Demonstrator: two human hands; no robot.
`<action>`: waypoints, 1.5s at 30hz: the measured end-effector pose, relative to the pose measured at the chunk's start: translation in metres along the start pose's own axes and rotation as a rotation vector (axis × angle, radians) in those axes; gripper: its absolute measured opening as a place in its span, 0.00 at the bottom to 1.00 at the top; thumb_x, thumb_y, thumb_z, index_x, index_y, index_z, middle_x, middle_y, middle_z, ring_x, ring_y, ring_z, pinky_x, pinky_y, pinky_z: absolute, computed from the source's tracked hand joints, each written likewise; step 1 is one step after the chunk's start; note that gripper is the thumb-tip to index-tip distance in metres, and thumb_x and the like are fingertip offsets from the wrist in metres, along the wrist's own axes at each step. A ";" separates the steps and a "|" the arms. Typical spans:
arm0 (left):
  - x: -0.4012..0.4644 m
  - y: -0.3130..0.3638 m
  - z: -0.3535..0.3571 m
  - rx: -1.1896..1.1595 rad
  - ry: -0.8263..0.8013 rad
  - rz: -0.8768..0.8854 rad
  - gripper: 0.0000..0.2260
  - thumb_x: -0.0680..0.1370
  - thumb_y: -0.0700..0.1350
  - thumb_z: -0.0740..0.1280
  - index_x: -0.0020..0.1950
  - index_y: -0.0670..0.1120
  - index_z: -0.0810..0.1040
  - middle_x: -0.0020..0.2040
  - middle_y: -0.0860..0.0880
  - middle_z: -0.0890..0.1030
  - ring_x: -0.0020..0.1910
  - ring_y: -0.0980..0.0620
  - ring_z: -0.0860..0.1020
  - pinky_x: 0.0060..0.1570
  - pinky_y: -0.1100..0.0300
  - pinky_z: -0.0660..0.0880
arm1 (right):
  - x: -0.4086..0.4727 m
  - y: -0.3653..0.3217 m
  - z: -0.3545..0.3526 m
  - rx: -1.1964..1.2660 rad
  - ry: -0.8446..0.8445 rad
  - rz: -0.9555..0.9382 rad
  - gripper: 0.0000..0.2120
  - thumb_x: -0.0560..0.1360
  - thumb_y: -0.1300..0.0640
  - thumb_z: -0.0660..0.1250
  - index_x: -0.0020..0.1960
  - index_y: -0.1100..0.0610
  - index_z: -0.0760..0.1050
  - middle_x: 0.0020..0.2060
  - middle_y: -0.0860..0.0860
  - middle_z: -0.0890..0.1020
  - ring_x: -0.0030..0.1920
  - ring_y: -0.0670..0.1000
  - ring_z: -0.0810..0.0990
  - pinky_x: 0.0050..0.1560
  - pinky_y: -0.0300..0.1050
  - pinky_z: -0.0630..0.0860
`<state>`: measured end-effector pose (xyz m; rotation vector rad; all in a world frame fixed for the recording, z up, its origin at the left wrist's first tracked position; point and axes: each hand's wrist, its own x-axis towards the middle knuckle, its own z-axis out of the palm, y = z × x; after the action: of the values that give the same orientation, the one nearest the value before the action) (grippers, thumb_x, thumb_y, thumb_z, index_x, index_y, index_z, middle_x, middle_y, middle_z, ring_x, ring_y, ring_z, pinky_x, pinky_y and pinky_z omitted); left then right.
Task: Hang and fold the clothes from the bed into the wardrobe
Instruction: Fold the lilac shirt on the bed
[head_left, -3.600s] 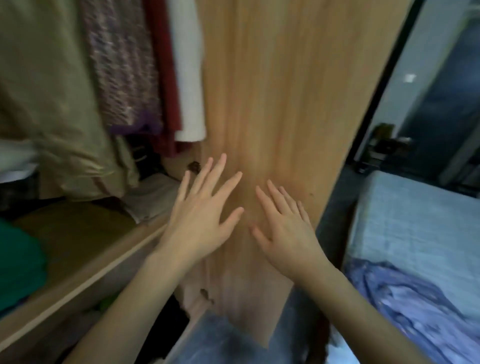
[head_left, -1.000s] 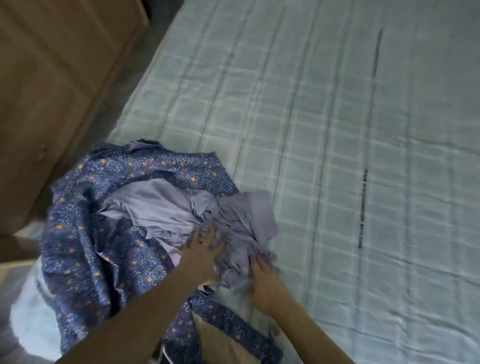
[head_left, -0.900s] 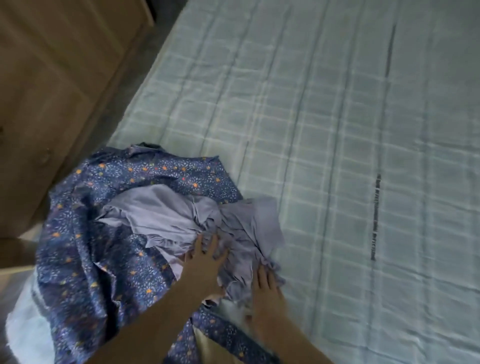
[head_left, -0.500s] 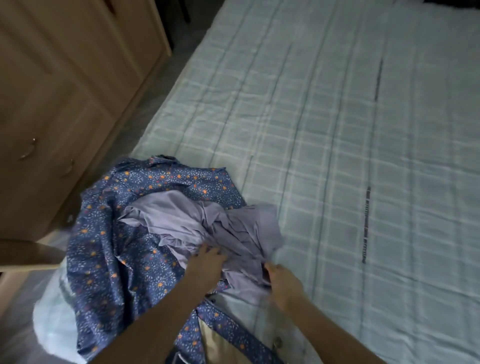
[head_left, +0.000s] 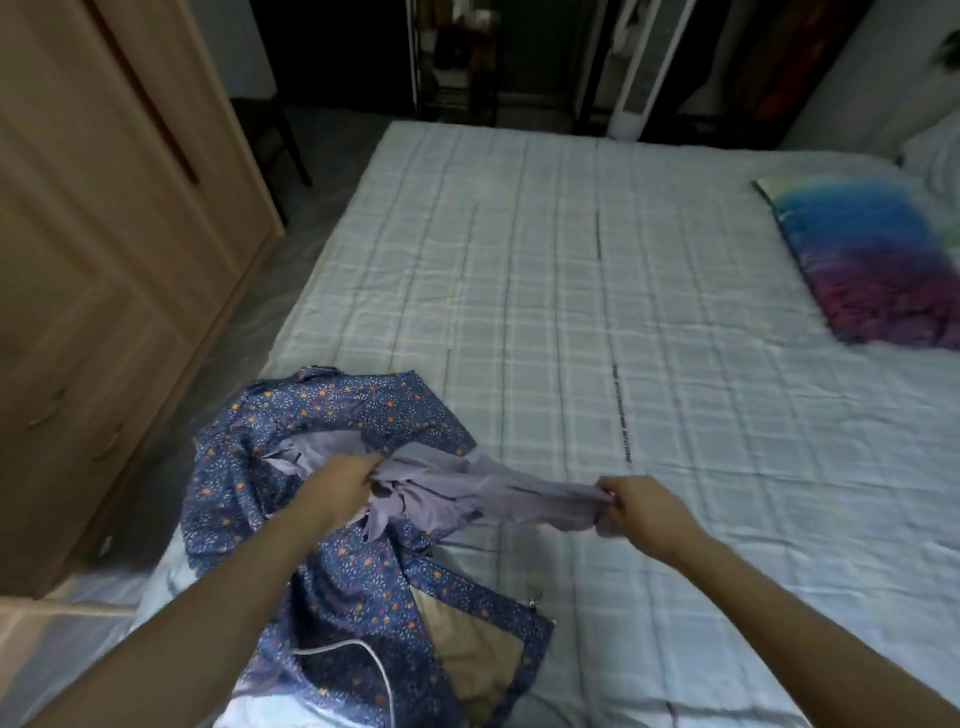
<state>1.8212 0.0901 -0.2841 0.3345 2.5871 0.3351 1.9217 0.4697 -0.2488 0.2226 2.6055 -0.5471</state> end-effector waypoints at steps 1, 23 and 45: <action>-0.002 0.002 -0.005 0.052 0.024 0.037 0.14 0.81 0.41 0.57 0.64 0.47 0.73 0.55 0.41 0.81 0.47 0.41 0.77 0.45 0.52 0.75 | -0.011 0.005 -0.010 0.009 0.064 -0.015 0.03 0.69 0.59 0.67 0.41 0.53 0.77 0.39 0.50 0.80 0.41 0.53 0.79 0.40 0.50 0.75; 0.009 0.251 -0.155 -1.081 0.232 -0.071 0.07 0.82 0.44 0.59 0.53 0.44 0.75 0.35 0.45 0.77 0.27 0.52 0.78 0.28 0.62 0.76 | -0.143 0.090 -0.180 1.100 0.246 0.170 0.13 0.81 0.51 0.61 0.57 0.55 0.80 0.50 0.56 0.85 0.51 0.56 0.83 0.50 0.49 0.79; -0.027 0.421 0.137 -0.879 -0.147 -0.037 0.34 0.50 0.61 0.68 0.50 0.47 0.67 0.44 0.54 0.71 0.43 0.57 0.72 0.41 0.68 0.72 | -0.070 0.089 -0.250 1.705 0.451 0.006 0.17 0.83 0.56 0.56 0.65 0.63 0.75 0.55 0.65 0.81 0.50 0.58 0.82 0.40 0.47 0.82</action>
<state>1.9860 0.5011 -0.2625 -0.0127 2.0472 1.3014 1.9028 0.6496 -0.0429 0.8968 1.6790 -2.7450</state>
